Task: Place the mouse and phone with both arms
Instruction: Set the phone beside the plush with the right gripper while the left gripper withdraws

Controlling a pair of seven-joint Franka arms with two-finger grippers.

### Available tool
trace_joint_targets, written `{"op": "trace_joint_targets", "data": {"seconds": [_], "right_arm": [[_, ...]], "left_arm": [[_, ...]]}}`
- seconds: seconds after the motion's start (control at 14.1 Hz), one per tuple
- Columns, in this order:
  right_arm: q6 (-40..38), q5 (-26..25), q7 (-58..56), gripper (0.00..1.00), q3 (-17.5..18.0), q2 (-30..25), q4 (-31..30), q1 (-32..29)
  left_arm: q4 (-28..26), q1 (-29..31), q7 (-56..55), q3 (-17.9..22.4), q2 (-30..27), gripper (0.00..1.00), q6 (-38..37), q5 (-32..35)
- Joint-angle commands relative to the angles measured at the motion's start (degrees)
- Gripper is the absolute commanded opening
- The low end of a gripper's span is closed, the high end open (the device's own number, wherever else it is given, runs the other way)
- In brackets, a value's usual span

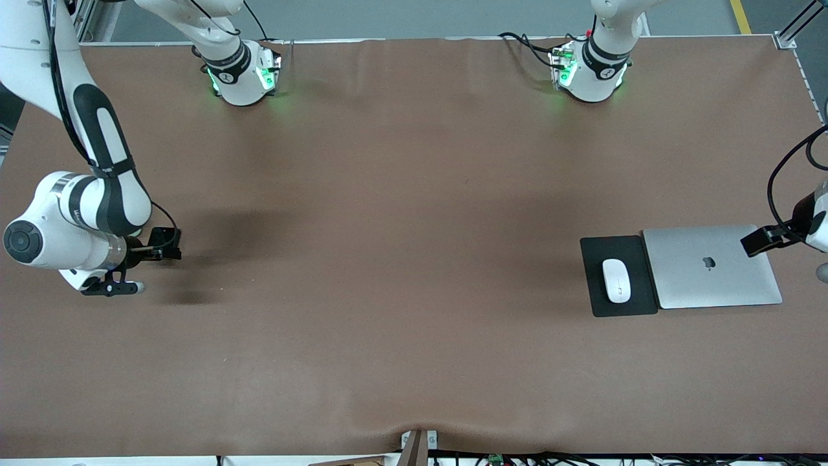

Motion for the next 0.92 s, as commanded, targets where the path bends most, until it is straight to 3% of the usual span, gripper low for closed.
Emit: {"op": "trace_joint_targets", "data": {"seconds": [0.0,0.28,0.64,0.85], "right_arm": [[-3.7,-1.1,4.1,1.0,0.0,-4.2,0.2,3.5],[-9.7,-1.0,7.0,1.0,0.3,-10.9,2.1,5.3],[-27.1,-0.3,7.0,1.0,0.6,-13.3,16.1,6.6],[-30.3,-0.1,7.4,1.0,1.9,-18.7,17.6,6.0]], "left_arm": [[2.2,0.1,0.8,-1.5,-0.8,1.0,-4.1,-0.7],[2.2,0.2,0.9,-3.7,-4.3,1.0,-4.8,-0.9],[2.2,0.4,3.0,-4.4,-6.8,1.0,-7.6,-6.1],[2.2,0.3,3.0,-5.1,-6.8,1.0,-7.5,-7.7]]}}
